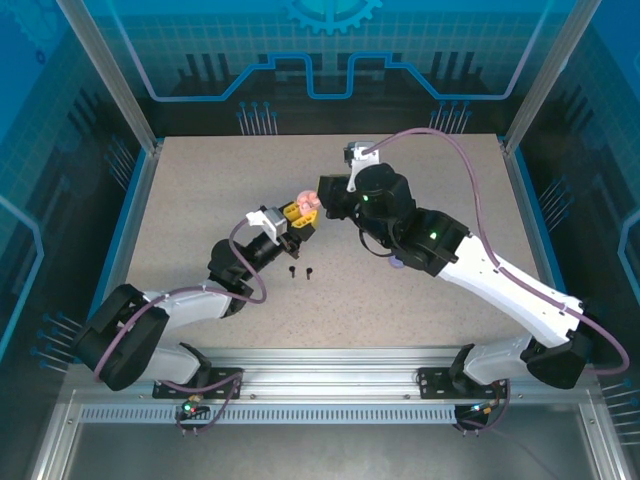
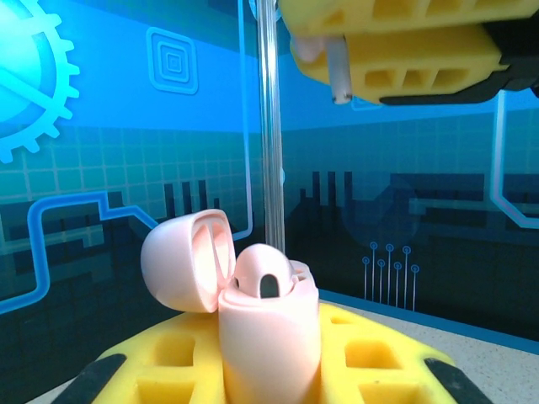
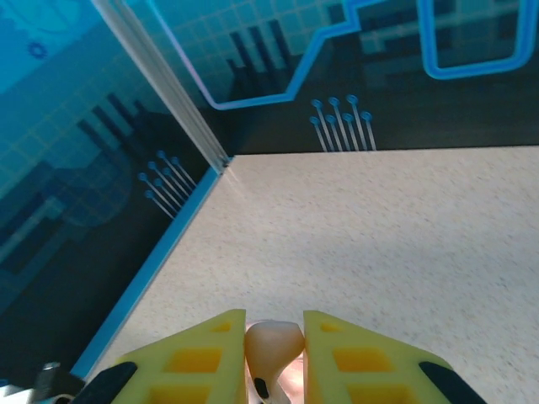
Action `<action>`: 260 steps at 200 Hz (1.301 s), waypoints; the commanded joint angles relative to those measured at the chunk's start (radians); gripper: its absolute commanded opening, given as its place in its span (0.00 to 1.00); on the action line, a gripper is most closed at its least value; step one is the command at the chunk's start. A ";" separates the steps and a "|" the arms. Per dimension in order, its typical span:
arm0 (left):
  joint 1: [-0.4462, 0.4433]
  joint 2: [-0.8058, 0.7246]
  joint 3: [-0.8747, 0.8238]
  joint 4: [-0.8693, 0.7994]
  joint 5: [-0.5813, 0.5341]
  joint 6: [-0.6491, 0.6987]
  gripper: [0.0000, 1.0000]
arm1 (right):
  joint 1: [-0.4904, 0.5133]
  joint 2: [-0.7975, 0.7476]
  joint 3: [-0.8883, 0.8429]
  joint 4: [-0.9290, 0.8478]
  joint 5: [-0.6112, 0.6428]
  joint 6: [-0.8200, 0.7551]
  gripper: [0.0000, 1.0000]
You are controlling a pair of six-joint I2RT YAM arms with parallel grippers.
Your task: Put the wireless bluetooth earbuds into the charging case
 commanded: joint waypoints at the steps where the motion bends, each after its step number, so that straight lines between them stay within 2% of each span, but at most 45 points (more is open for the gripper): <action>1: -0.005 0.006 0.033 0.039 0.023 0.000 0.00 | 0.031 -0.008 -0.033 0.120 -0.021 -0.082 0.20; 71: -0.005 0.000 0.035 0.039 0.023 0.004 0.00 | 0.040 0.010 -0.087 0.156 0.023 -0.064 0.20; 260: -0.008 -0.014 0.041 0.039 0.024 -0.005 0.00 | -0.012 0.021 -0.178 0.184 -0.007 0.014 0.18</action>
